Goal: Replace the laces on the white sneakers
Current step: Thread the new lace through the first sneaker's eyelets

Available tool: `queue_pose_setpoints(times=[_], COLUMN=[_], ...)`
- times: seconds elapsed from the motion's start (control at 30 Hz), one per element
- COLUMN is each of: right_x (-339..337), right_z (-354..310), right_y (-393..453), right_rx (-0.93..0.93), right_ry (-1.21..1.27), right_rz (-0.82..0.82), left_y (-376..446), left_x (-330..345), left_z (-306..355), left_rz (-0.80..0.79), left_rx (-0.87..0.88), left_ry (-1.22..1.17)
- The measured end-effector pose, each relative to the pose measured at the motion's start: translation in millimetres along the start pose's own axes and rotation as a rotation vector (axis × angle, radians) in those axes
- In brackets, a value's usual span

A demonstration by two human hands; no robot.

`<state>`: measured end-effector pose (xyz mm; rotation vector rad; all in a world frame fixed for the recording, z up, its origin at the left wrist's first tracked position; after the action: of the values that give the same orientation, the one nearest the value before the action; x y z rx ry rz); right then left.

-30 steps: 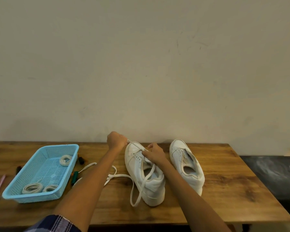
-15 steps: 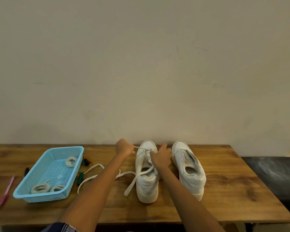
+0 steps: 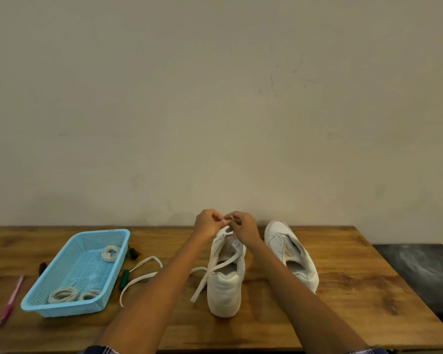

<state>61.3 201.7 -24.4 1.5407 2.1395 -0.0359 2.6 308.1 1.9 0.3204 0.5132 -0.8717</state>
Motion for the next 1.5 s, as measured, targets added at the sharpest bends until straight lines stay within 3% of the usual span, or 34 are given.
queue_pose_setpoints(times=[0.13, 0.33, 0.43, 0.57, 0.73, 0.93, 1.2, 1.33, 1.5], right_x=[-3, 1, 1, 1, -9, 4, 15, 19, 18], right_z=[16, 23, 32, 25, 20, 24, 12, 15, 22], right_y=[-4, 1, 0, -1, -2, -12, 8, 6, -6], right_rx=[0.100, 0.080, 0.052, 0.083, 0.146, -0.022, -0.013, -0.020, 0.010], right_ry=[0.084, 0.017, -0.001, -0.060, -0.013, -0.253, -0.667, -0.678, -0.503], right_rz=[0.013, -0.023, -0.048, -0.216, -0.085, 0.068, -0.114, -0.094, -0.001], left_y=[-3, 0, 12, 17, 14, 16, 15, 16, 15], left_x=[10, 23, 15, 2, 0, 0, 1, 3, 7], left_z=[-3, 2, -7, -20, -27, -31, -35, -36, -36], left_rz=[-0.200, -0.125, -0.177, -0.253, -0.296, -0.305, -0.299, -0.302, -0.269], left_rx=[-0.113, 0.043, -0.044, -0.154, -0.168, -0.170, -0.174, -0.161, -0.123], left_ry=[0.233, 0.502, 0.402, 0.183, 0.069, 0.053, 0.021, 0.039, 0.100])
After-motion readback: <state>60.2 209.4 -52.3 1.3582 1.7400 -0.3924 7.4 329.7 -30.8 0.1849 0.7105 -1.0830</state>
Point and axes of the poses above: each hand's wrist, its own y-axis towards the middle knuckle, its own x-axis out of the palm, z = x × y, the point moved 1 cm from there along y, towards the middle knuckle, and after that the axes turned 8 degrees about z, right-handed, at the moved point
